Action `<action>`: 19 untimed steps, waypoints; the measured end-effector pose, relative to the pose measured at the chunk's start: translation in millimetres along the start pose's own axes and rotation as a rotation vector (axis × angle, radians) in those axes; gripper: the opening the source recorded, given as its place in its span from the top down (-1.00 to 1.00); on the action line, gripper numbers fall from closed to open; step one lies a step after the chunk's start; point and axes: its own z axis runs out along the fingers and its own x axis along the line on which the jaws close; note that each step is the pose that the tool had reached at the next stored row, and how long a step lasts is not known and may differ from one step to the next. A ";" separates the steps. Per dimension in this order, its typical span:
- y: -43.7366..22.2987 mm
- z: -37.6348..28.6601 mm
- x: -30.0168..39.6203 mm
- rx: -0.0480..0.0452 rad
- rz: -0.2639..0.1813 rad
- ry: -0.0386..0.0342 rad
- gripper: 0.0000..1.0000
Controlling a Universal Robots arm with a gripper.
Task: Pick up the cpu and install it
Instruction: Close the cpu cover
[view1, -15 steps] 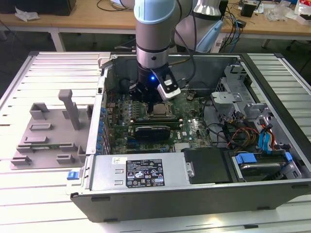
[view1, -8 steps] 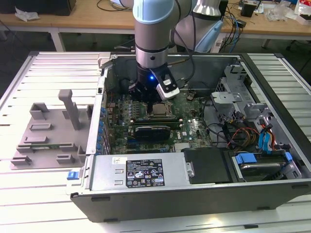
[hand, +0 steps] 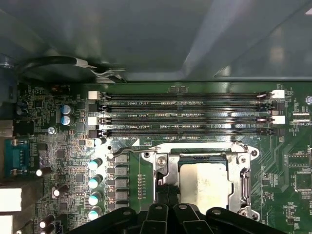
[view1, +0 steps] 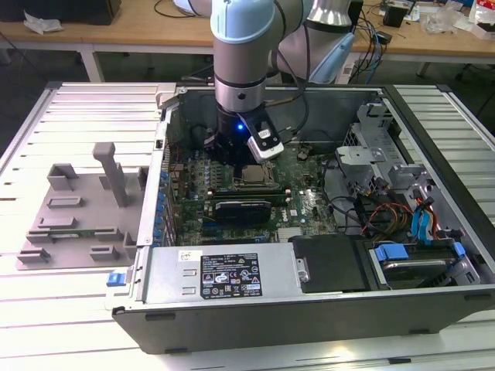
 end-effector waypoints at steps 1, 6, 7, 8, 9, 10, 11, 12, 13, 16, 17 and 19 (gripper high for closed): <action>0.1 1.2 0.0 -0.0004 0.000 -0.0004 0.79; -0.1 2.7 0.1 0.0000 0.000 0.0000 0.79; -0.1 2.8 0.1 0.0000 0.000 -0.0001 0.79; 0.0 2.9 0.0 -0.0002 0.000 -0.0002 0.79; 0.0 2.4 0.0 -0.0005 0.000 -0.0005 0.79; 0.2 1.6 -0.1 -0.0013 0.000 -0.0009 0.79; 0.2 0.4 -0.1 -0.0008 0.000 -0.0006 0.79; 0.1 -2.5 -0.1 -0.0003 0.000 -0.0003 0.79; 0.2 -4.9 -0.1 -0.0003 0.000 -0.0003 0.79; 0.3 -9.2 -0.2 -0.0003 0.000 -0.0004 0.79; 0.3 -8.7 -0.2 -0.0002 0.000 -0.0006 0.79; 0.2 -7.0 -0.4 -0.0003 -0.005 -0.0029 0.79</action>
